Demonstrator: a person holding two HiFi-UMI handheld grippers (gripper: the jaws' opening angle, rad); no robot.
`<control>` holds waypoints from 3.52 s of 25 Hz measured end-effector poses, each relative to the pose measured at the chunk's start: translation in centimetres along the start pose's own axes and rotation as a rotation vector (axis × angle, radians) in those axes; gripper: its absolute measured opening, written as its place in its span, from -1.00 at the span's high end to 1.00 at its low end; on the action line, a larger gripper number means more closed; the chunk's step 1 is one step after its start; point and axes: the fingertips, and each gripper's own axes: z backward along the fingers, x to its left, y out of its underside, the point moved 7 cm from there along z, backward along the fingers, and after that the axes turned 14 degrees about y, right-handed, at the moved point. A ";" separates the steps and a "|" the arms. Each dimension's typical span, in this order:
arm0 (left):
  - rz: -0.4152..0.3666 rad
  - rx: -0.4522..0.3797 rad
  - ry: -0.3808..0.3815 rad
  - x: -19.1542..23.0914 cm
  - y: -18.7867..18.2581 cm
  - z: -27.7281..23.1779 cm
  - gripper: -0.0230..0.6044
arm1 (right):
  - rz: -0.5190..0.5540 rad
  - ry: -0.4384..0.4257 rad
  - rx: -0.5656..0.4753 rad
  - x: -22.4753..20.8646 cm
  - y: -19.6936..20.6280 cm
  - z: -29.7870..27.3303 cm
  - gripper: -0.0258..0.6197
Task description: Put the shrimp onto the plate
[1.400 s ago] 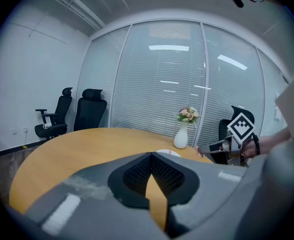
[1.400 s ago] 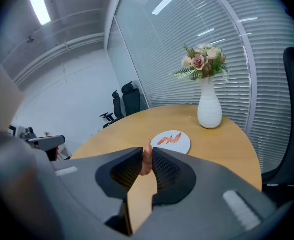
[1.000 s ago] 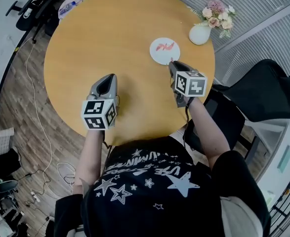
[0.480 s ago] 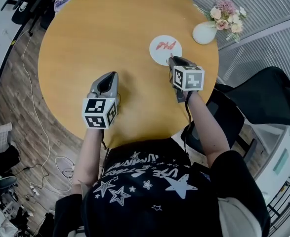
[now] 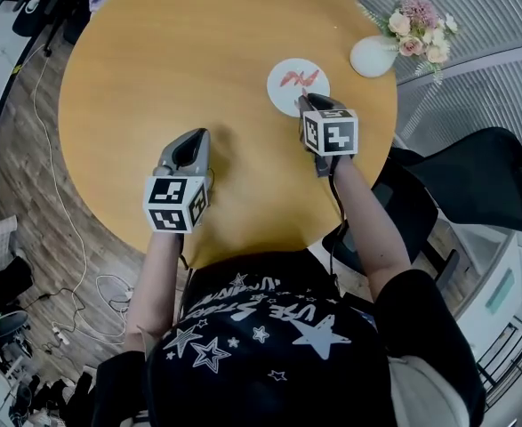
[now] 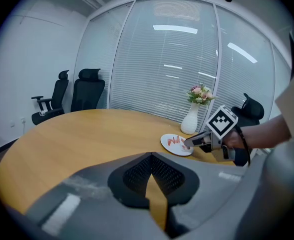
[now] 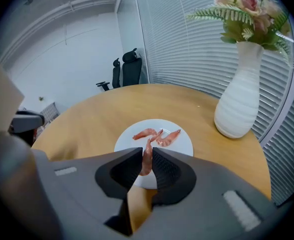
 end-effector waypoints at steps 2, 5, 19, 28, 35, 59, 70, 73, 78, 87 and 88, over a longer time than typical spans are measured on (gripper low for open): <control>0.006 0.005 -0.002 0.3 0.1 -0.2 0.92 | 0.019 -0.001 0.009 0.2 0.0 -0.6 0.73; 0.017 0.014 -0.004 0.5 0.4 -0.8 0.92 | 0.039 -0.007 0.030 0.3 0.0 -1.7 0.73; 0.033 0.025 -0.009 0.5 0.9 -1.2 0.92 | 0.095 0.044 0.056 0.5 0.0 -3.0 0.72; 0.037 0.027 -0.014 0.8 0.7 -1.6 0.92 | 0.106 0.038 0.066 0.4 -0.1 -3.6 0.71; 0.034 0.019 -0.019 0.5 0.9 -0.2 0.92 | 0.091 0.035 0.051 0.9 -0.1 -2.2 0.66; -0.027 -0.086 -0.036 -2.9 -0.3 4.9 0.92 | 0.039 0.061 -0.092 0.7 0.1 5.9 0.67; -0.053 -0.122 -0.005 -4.8 1.1 10.2 0.92 | 0.019 0.064 -0.149 3.7 2.4 12.5 0.68; -0.060 -0.132 0.006 -5.2 1.4 11.7 0.92 | 0.017 0.064 -0.153 4.8 3.3 13.9 0.68; -0.070 -0.154 0.014 -5.6 2.1 14.3 0.92 | 0.017 0.066 -0.157 6.6 4.5 15.9 0.69; -0.056 -0.198 0.012 -6.1 4.7 20.6 0.92 | 0.037 0.081 -0.184 11.0 6.8 20.5 0.72; -0.055 -0.200 0.013 -6.3 5.1 21.2 0.92 | 0.036 0.082 -0.185 11.3 7.2 20.9 0.72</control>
